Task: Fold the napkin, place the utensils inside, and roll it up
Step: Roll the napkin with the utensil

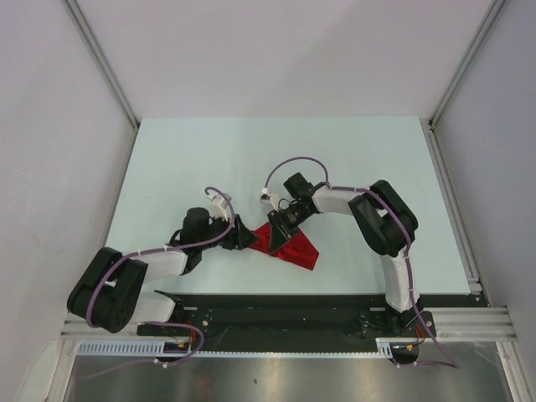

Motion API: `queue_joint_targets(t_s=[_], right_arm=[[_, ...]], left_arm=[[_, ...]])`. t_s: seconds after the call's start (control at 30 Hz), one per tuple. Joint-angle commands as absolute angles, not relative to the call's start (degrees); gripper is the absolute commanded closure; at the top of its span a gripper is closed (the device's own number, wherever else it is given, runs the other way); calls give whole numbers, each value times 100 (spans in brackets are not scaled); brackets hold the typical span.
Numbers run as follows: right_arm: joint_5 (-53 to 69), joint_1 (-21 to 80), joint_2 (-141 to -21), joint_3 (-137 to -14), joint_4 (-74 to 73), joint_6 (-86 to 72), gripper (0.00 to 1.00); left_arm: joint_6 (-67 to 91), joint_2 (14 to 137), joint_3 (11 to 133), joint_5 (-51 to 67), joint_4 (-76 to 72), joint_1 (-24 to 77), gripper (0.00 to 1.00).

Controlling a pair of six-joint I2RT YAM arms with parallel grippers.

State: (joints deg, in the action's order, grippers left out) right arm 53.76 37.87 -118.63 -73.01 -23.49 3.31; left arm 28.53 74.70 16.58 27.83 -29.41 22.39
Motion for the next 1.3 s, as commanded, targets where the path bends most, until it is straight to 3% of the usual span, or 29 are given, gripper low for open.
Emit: queue_joint_targets(t_s=[0.0, 0.17, 0.33, 0.37, 0.5, 0.77, 0.97, 1.1, 1.27], right_arm=[[5800, 3779, -12129, -7541, -2285, 325, 83], [6046, 3692, -12252, -7602, -2276, 360, 83], [6091, 3586, -12331, -7699, -2276, 369, 76], [6047, 3542, -12296, -7708, -2294, 369, 69], [5600, 3489, -11832, -7787, -2487, 396, 51], [3009, 3743, -9978, -6813, -1576, 140, 35], [65, 5096, -8966, -5601, -661, 781, 29], [-1420, 5888, -8965, -5221, -229, 1063, 29], [-1994, 6319, -9377, -5159, 165, 1362, 30]], left_arm=[[2874, 7751, 1740, 2935, -3419, 2303, 34], [2918, 8024, 1828, 3023, -3559, 2364, 38], [2979, 8112, 1837, 3032, -3674, 2417, 67], [2988, 8130, 1846, 2954, -3561, 2417, 78], [2997, 8165, 2030, 2760, -3200, 2417, 99], [3173, 8543, 2496, 2672, -2436, 2417, 100], [3252, 8876, 2830, 2725, -2101, 2408, 100], [3234, 8938, 2988, 2690, -1951, 2399, 100], [3234, 9017, 3059, 2751, -1890, 2399, 100]])
